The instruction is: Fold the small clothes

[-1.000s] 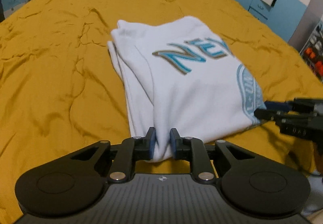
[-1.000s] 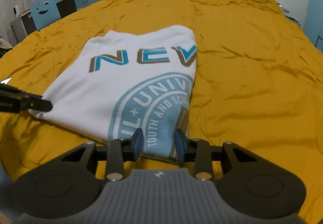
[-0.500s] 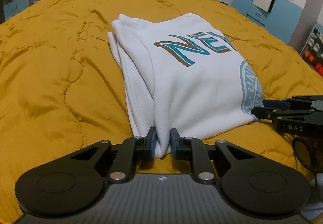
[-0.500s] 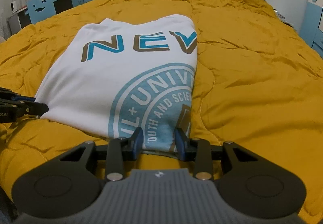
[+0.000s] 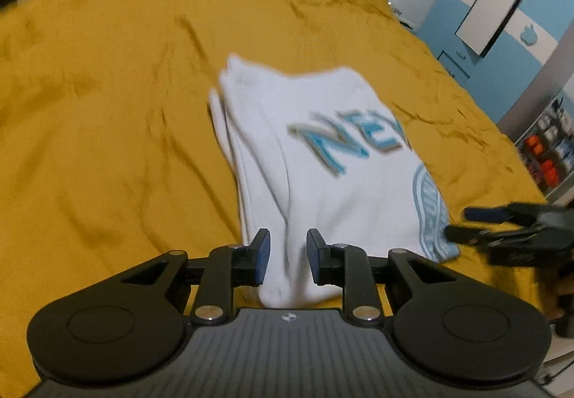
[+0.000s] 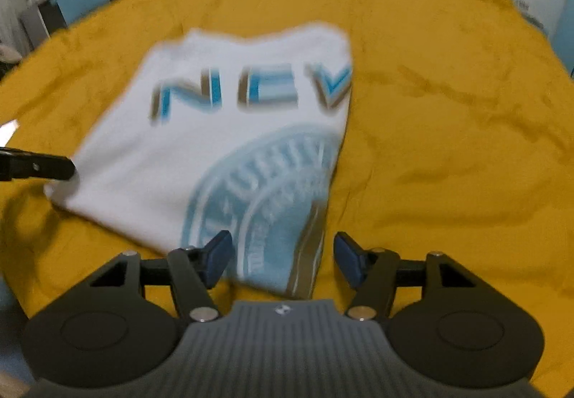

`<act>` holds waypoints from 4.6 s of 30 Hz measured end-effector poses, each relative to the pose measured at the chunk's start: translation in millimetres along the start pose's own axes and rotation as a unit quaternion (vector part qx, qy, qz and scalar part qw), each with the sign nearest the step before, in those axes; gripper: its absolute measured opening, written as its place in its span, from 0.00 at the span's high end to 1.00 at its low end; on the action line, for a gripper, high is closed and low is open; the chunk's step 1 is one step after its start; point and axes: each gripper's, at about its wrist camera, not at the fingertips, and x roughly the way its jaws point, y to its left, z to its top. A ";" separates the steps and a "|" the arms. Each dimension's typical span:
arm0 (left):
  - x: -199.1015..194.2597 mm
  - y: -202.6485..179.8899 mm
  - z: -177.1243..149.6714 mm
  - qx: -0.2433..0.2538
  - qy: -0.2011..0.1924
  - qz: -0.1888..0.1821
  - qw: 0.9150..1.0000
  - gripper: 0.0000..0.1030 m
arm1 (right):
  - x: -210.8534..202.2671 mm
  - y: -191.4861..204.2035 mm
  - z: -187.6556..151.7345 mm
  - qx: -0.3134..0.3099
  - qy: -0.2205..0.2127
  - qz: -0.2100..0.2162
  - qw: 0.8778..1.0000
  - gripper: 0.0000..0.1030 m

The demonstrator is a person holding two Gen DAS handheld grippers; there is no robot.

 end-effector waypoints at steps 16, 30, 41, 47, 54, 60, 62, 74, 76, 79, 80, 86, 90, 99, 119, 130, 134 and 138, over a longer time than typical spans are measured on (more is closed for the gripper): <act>-94.0 -112.9 1.9 0.131 -0.308 0.143 0.932 0.00 | -140.5 25.7 12.6 0.059 -0.275 -0.041 0.959 0.20; -92.4 -112.7 -66.4 0.056 -0.259 0.190 0.945 0.00 | -143.3 74.8 -60.3 0.055 -0.235 -0.087 0.967 0.20; -68.9 -110.2 -94.9 0.066 -0.155 0.189 0.967 0.00 | -121.3 85.6 -92.8 0.040 -0.149 -0.095 0.983 0.20; -59.2 -110.3 -105.8 0.056 -0.125 0.187 0.973 0.00 | -109.4 81.0 -99.2 0.051 -0.126 -0.084 0.987 0.20; -58.8 -111.6 -106.8 0.059 -0.127 0.188 0.972 0.00 | -104.2 80.5 -99.0 0.054 -0.118 -0.084 0.988 0.20; -59.3 -114.2 -106.5 0.062 -0.130 0.189 0.971 0.00 | -104.4 80.2 -99.2 0.055 -0.119 -0.083 0.988 0.20; -59.6 -114.0 -106.4 0.060 -0.130 0.190 0.971 0.00 | -104.3 80.3 -99.3 0.054 -0.119 -0.084 0.988 0.20; -60.2 -113.2 -107.1 0.059 -0.130 0.188 0.972 0.00 | -103.7 82.0 -99.6 0.053 -0.120 -0.082 0.988 0.20; -60.1 -113.1 -107.1 0.059 -0.129 0.188 0.972 0.00 | -104.2 82.5 -99.7 0.053 -0.120 -0.081 0.988 0.20; -60.0 -113.4 -107.2 0.059 -0.129 0.188 0.972 0.00 | -103.4 83.2 -99.2 0.052 -0.119 -0.080 0.988 0.20; -60.0 -113.4 -107.3 0.059 -0.129 0.188 0.972 0.00 | -103.6 83.5 -99.4 0.052 -0.119 -0.080 0.988 0.20; -59.7 -113.3 -107.2 0.059 -0.128 0.188 0.972 0.00 | -102.9 84.5 -99.2 0.051 -0.119 -0.078 0.989 0.20; -58.9 -112.2 -106.8 0.059 -0.127 0.188 0.972 0.00 | -102.8 85.2 -99.2 0.051 -0.119 -0.078 0.989 0.20; -58.7 -111.7 -106.7 0.059 -0.126 0.188 0.972 0.00 | -103.1 85.9 -99.4 0.051 -0.119 -0.078 0.989 0.20; -59.5 -110.8 -106.4 0.058 -0.126 0.187 0.973 0.00 | -101.2 81.4 -100.3 0.051 -0.116 -0.074 0.989 0.20; -58.9 -109.1 -106.4 0.058 -0.125 0.187 0.973 0.00 | -100.4 79.5 -100.5 0.052 -0.115 -0.074 0.989 0.20; -59.0 -109.1 -106.4 0.058 -0.125 0.185 0.973 0.00 | -99.4 78.8 -101.4 0.053 -0.114 -0.074 0.989 0.20; -58.4 -110.1 -108.0 0.060 -0.125 0.187 0.973 0.00 | -99.0 78.5 -101.8 0.053 -0.114 -0.073 0.989 0.20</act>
